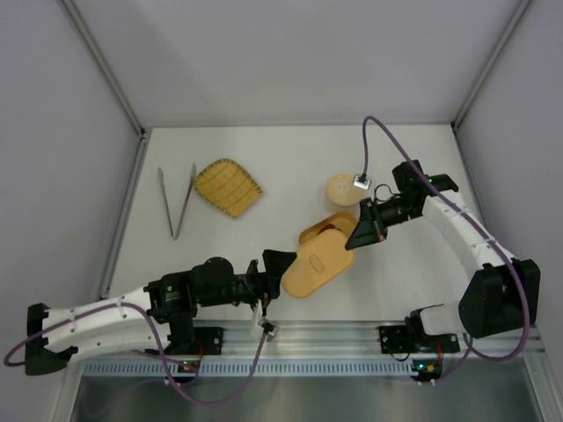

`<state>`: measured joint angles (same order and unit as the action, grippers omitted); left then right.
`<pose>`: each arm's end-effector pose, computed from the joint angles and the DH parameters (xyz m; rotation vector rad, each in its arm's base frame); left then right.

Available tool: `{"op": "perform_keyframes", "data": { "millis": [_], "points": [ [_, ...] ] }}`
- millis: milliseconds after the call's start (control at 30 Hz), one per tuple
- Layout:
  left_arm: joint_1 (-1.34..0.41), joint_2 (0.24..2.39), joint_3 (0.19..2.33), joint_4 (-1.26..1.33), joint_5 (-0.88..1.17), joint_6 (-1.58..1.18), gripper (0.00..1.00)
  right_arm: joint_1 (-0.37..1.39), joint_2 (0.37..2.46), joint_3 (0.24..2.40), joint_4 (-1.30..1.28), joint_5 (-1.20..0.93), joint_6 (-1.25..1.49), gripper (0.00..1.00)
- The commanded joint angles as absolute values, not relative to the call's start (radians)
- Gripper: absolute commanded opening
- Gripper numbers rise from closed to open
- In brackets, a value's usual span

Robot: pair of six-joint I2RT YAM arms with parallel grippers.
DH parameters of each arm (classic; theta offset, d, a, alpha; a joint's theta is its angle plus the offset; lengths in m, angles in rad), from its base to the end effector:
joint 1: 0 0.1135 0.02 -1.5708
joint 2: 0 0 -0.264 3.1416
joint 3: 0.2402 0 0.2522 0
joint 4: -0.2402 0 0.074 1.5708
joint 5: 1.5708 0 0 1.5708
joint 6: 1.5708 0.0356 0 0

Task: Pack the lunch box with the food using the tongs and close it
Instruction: Close the box lid on the packing box.

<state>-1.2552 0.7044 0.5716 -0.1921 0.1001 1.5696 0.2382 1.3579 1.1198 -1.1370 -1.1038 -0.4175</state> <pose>0.0504 -0.1658 0.2766 1.8816 0.2315 0.1193 0.2198 0.0861 0.2838 -0.9340 2.2838 1.4887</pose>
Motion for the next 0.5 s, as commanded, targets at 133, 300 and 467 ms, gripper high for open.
{"op": "perform_keyframes", "data": {
  "millis": [133, 300, 467],
  "points": [
    [-1.255, 0.511, 0.603, -0.375, -0.064, 1.166, 0.89, 0.037, 1.469, 1.258, -1.438, -1.305, -0.711, 0.0],
    [-1.253, 0.508, 0.652, -0.391, -0.199, 0.907, 0.9, -0.034, 1.491, 1.272, -1.445, -1.261, -0.726, 0.0],
    [-1.162, 0.566, 0.716, -0.314, -0.229, 0.712, 0.93, -0.04, 1.416, 1.214, -1.162, -1.12, -0.452, 0.0]
  ]
}}
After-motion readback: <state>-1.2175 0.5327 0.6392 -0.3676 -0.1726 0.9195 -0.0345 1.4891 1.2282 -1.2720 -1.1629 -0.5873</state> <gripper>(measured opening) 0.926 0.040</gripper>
